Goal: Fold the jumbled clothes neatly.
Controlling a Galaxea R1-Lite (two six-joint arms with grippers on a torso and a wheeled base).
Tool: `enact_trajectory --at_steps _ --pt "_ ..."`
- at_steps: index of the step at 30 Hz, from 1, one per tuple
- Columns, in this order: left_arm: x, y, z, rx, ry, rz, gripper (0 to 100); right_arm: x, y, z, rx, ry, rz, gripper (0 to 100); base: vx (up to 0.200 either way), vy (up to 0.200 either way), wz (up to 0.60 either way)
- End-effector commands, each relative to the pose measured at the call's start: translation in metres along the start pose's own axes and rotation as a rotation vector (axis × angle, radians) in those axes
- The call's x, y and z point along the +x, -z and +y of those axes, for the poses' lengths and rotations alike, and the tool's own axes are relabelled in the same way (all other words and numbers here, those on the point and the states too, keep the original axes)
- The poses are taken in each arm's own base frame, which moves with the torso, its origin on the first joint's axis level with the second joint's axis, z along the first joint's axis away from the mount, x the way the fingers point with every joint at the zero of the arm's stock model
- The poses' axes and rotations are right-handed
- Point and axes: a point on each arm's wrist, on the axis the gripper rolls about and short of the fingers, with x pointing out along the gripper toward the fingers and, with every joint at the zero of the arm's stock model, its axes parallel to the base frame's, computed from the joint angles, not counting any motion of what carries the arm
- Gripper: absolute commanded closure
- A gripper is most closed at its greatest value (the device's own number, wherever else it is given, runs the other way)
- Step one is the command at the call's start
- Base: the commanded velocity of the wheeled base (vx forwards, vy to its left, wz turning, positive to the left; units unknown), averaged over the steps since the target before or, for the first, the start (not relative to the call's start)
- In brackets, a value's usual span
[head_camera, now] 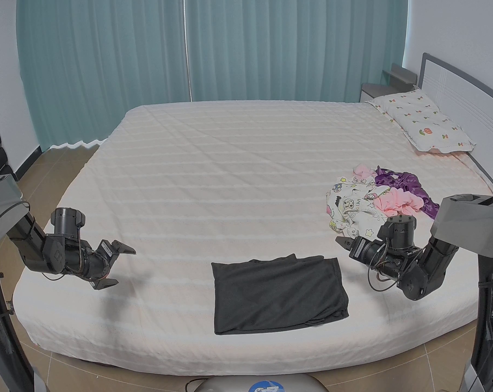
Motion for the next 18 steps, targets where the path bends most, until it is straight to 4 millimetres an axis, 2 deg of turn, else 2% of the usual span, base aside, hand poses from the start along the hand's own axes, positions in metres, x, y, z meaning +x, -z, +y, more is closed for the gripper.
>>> enact_trajectory --at_steps 1,6,10,12,18 --pt "0.000 0.000 0.000 0.000 0.000 0.000 0 -0.022 -0.001 0.002 -0.002 -0.028 0.040 0 0.000 0.000 0.00" --pt "0.000 0.000 0.000 0.002 0.001 0.001 0 -0.035 0.021 -0.009 -0.014 -0.042 0.154 0 0.000 0.000 0.00" --pt "0.000 0.000 0.000 0.002 0.001 0.001 0 -0.041 0.032 -0.011 -0.033 -0.063 0.218 0 0.000 0.000 0.00" --pt "0.000 0.000 0.000 0.003 0.000 0.000 0 -0.045 0.043 -0.010 -0.047 -0.097 0.283 0 0.000 0.000 0.00" --pt "0.000 0.000 0.000 0.003 0.000 0.000 0 -0.040 0.067 -0.009 -0.063 -0.108 0.366 0 0.000 0.000 0.00"
